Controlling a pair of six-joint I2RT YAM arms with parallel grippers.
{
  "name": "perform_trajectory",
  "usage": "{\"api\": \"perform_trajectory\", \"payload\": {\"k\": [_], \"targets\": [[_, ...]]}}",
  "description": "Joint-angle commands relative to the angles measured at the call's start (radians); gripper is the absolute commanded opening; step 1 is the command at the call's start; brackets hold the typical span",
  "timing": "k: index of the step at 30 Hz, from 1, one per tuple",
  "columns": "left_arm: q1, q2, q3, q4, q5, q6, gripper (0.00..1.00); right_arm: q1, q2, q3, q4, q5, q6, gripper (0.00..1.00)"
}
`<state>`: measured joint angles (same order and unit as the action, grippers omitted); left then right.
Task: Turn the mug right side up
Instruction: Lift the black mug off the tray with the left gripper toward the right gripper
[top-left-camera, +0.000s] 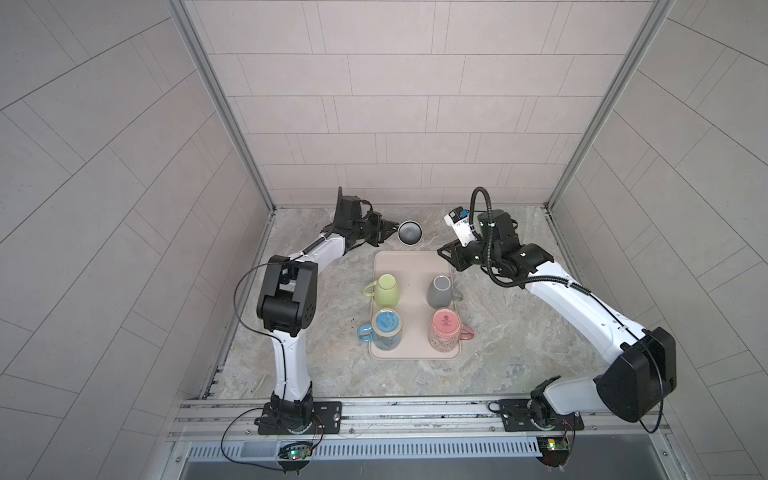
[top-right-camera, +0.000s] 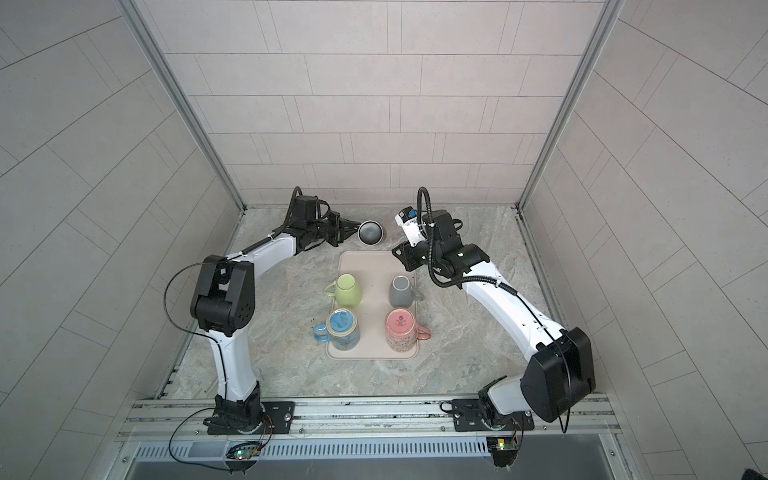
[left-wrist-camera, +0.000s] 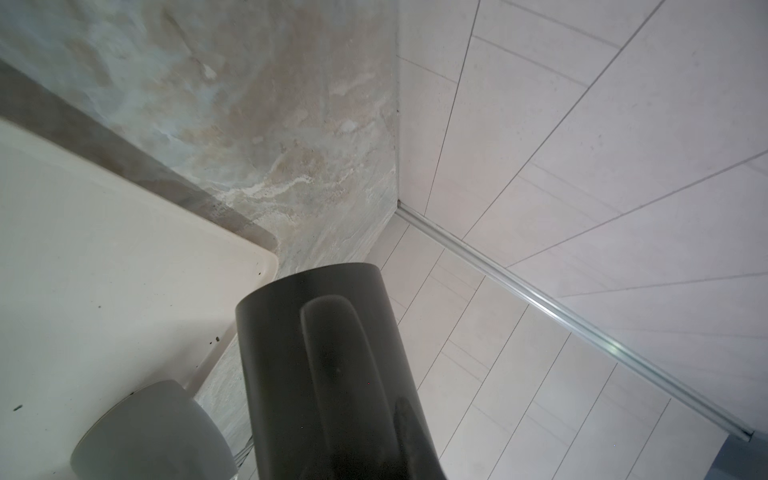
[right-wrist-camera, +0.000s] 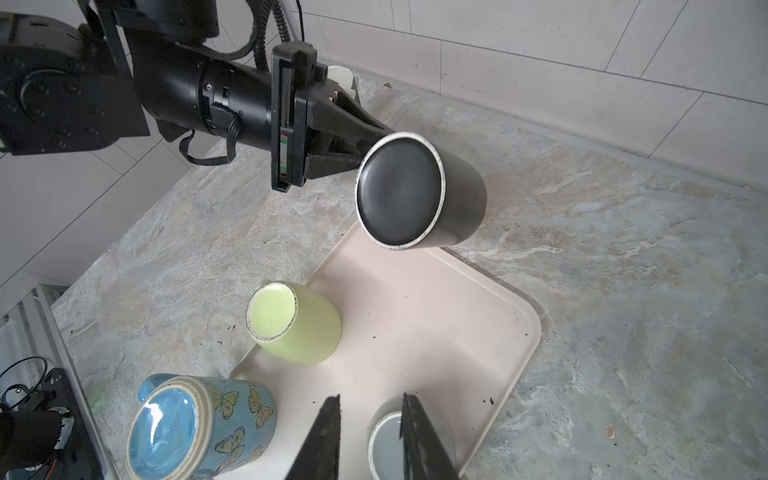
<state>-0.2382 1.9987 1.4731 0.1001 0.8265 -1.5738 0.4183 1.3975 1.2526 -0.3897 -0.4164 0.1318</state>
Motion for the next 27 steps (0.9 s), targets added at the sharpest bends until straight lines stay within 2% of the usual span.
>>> {"api": "perform_trajectory", "payload": {"k": [1,4,7,12,17,21,27], "targets": [[-0.003,-0.109,0.008,0.049,0.037,0.167,0.0,-0.003,-0.035,0.021,-0.017,0.019,0.008,0.27],[-0.003,-0.147,0.032,-0.072,-0.005,0.32,0.0,-0.003,-0.047,0.022,-0.017,0.019,0.018,0.27],[-0.004,-0.183,0.027,-0.07,-0.045,0.412,0.0,-0.001,-0.053,0.025,-0.015,0.019,0.028,0.27],[-0.009,-0.207,0.001,0.064,-0.062,0.497,0.0,0.006,-0.053,0.049,-0.024,0.027,0.041,0.26],[-0.012,-0.201,-0.043,0.256,-0.037,0.512,0.0,0.017,-0.041,0.093,-0.038,0.033,0.055,0.22],[-0.017,-0.229,-0.068,0.278,-0.044,0.608,0.0,0.02,-0.026,0.13,-0.048,0.024,0.062,0.22],[-0.047,-0.337,-0.146,0.239,-0.186,0.83,0.0,0.022,0.01,0.175,-0.046,0.0,0.075,0.21]]}}
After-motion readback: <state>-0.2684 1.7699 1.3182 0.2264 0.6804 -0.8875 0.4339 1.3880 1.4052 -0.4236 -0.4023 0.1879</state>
